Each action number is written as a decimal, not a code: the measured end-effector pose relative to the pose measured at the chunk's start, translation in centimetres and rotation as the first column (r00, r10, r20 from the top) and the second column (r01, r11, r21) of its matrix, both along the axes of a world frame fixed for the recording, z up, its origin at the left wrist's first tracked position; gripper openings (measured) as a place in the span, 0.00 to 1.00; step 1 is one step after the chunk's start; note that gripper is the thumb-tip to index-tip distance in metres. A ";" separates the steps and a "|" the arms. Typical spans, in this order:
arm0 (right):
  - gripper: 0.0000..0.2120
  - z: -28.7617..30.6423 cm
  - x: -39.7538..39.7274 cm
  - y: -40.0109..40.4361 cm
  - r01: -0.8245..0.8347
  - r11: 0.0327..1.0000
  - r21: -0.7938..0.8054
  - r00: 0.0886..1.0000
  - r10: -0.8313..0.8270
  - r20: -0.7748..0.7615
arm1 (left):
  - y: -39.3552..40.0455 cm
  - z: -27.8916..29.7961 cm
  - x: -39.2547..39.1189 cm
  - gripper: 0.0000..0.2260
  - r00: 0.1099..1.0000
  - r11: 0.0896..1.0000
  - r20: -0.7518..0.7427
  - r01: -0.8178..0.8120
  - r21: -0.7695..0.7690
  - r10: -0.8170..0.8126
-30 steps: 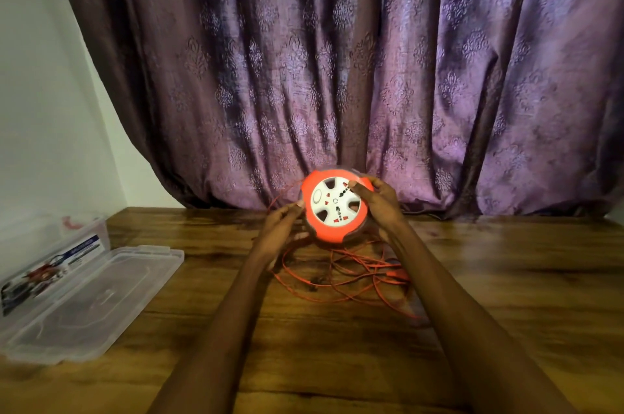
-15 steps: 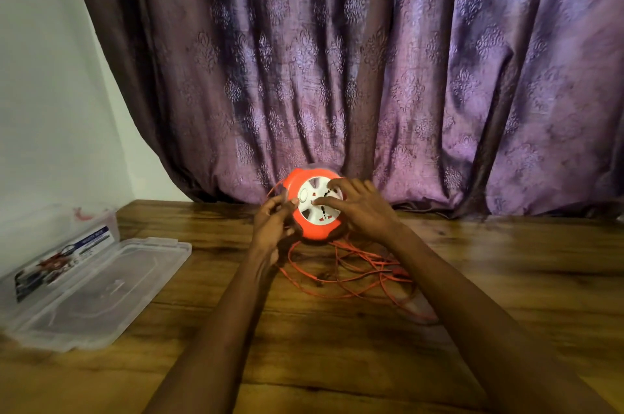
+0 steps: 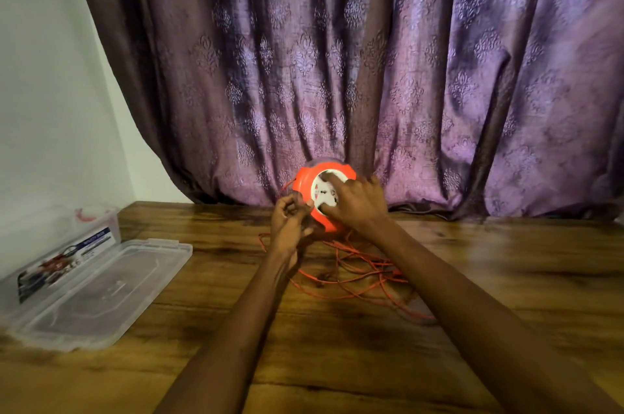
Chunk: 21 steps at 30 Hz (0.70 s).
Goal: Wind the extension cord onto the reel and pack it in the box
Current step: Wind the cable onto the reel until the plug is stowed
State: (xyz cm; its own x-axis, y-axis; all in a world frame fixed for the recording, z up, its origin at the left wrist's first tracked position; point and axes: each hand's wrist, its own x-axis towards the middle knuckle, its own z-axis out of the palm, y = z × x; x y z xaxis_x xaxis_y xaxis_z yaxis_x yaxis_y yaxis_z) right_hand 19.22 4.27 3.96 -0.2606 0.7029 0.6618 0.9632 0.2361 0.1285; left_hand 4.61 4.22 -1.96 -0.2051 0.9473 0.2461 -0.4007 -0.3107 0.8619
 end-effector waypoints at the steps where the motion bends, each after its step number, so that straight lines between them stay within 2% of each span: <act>1: 0.30 0.0 -0.5 0.2 0.043 0.995 -0.085 0.978 -0.060 -0.200 | -0.2 0.0 0.4 0.09 1.000 1.000 -0.011 -0.016 0.017 0.017; 2: 0.31 0.2 -1.0 0.1 0.053 0.980 -0.191 0.907 -0.128 -0.401 | -0.4 0.1 0.8 0.10 0.999 0.999 -0.015 -0.034 0.037 0.035; 3: 0.32 0.5 -1.4 0.0 0.010 0.952 -0.307 0.784 -0.198 -0.589 | -0.3 -0.1 0.9 0.10 0.999 0.998 -0.016 -0.041 0.055 0.041; 5: 0.31 0.7 -1.9 0.1 -0.288 0.878 -0.381 0.420 -0.242 -0.875 | -0.1 -0.5 0.9 0.12 0.997 0.995 -0.037 -0.057 0.086 0.061; 6: 0.27 0.2 -2.0 0.3 -0.437 0.831 -0.344 0.217 -0.274 -0.937 | 0.2 -0.7 0.7 0.12 0.994 0.993 -0.067 -0.077 0.094 0.084; 7: 0.23 -0.3 -2.1 0.5 -0.514 0.805 -0.297 0.073 -0.304 -0.950 | 0.3 -0.8 0.6 0.12 0.990 0.991 -0.098 -0.090 0.099 0.099; 8: 0.22 -0.7 -2.0 0.6 -0.533 0.804 -0.265 0.003 -0.311 -0.950 | 0.4 -0.9 0.5 0.13 0.987 0.991 -0.118 -0.100 0.094 0.111; 9: 0.23 -1.1 -1.9 0.6 -0.533 0.808 -0.249 -0.004 -0.297 -0.955 | 0.5 -1.0 0.4 0.13 0.987 0.991 -0.120 -0.102 0.085 0.112; 10: 0.23 -1.3 -1.8 0.5 -0.518 0.820 -0.244 0.044 -0.259 -0.965 | 0.6 -1.0 0.4 0.13 0.990 0.993 -0.098 -0.096 0.074 0.103; 11: 0.24 -1.5 -1.4 0.8 -0.478 0.840 -0.258 0.163 -0.204 -0.965 | 0.6 -0.9 0.3 0.12 0.995 0.995 -0.046 -0.084 0.056 0.087; 12: 0.23 -1.4 -1.0 0.9 -0.400 0.872 -0.281 0.326 -0.151 -0.933 | 0.6 -0.7 0.0 0.10 0.998 0.997 0.002 -0.065 0.040 0.065; 14: 0.17 -1.3 -0.1 0.9 -0.192 0.956 -0.220 0.652 -0.043 -0.757 | 0.6 -0.1 -0.6 0.07 0.998 1.000 0.058 -0.022 0.012 0.021; 15: 0.13 -1.3 0.3 1.0 -0.159 0.981 -0.112 0.776 0.055 -0.628 | 0.6 0.3 -1.1 0.07 0.998 1.000 0.055 -0.014 -0.001 0.014; 16: 0.10 -1.0 0.7 1.1 -0.208 0.978 -0.002 0.855 0.181 -0.486 | 0.5 0.5 -1.6 0.08 0.999 1.000 0.047 -0.015 -0.018 0.016; 17: 0.09 -0.8 1.1 1.4 -0.306 0.950 0.068 0.894 0.311 -0.321 | 0.6 0.6 -2.0 0.09 0.999 0.999 0.039 -0.017 -0.038 0.019; 19: 0.15 -0.3 1.9 2.3 -0.464 0.882 0.081 0.885 0.465 -0.003 | 1.0 0.7 -3.0 0.11 1.000 0.997 0.015 -0.025 -0.068 0.026; 21: 0.18 0.6 2.2 2.3 -0.473 0.881 0.024 0.862 0.457 0.219 | 1.1 0.8 -3.7 0.13 0.998 0.996 -0.042 -0.039 -0.079 0.036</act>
State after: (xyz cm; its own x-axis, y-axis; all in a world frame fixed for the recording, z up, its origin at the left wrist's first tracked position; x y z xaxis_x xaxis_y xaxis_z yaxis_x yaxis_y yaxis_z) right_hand 21.43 6.55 4.52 -0.6778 0.4176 0.6052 0.6950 0.6324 0.3421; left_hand 0.87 5.29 -1.17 -0.2327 0.9560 0.1787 -0.3546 -0.2545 0.8997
